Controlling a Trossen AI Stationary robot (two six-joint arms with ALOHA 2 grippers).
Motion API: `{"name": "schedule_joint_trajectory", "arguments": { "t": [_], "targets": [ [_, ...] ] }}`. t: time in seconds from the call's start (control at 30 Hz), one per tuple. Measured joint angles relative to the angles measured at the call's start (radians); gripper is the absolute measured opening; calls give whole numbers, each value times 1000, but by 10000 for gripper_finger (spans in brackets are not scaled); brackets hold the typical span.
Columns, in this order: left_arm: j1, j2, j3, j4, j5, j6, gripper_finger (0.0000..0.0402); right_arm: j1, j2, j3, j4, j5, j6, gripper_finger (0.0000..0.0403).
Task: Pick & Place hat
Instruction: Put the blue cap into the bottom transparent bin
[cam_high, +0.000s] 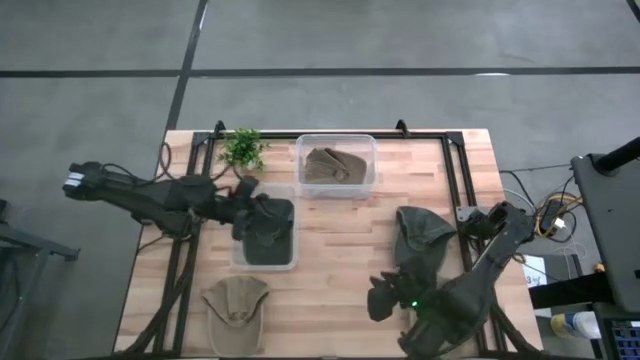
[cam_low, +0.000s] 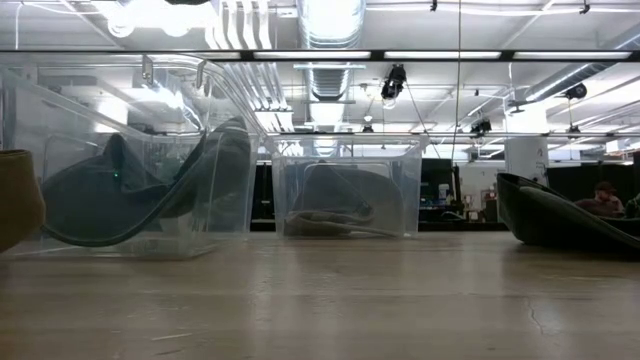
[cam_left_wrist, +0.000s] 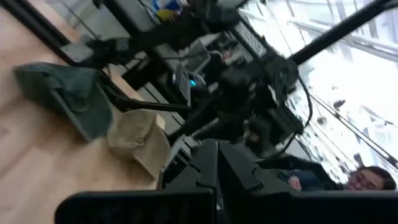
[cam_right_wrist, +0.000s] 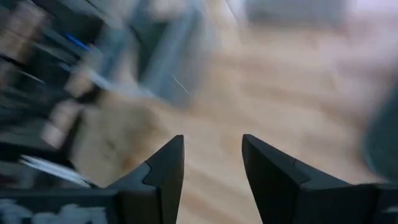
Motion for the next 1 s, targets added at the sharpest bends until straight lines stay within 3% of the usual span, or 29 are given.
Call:
{"name": "schedule_joint_trajectory", "arguments": {
  "t": [0.2,0.33,0.53,0.83,1.0],
  "targets": [
    [8,155,72,9,-19,-100,7,29,-73,13,8,322,-148,156],
    [8,251,116,7,-77,-126,9,51,-131,13,12,468,-238,150],
    [5,420,266,-14,-78,-72,49,73,-203,14,17,547,-355,143],
    [20,663,488,-206,-119,-159,161,83,-291,13,17,554,-545,145],
    [19,771,580,-238,-118,-159,191,84,-322,13,15,559,-595,143]
  ]
}}
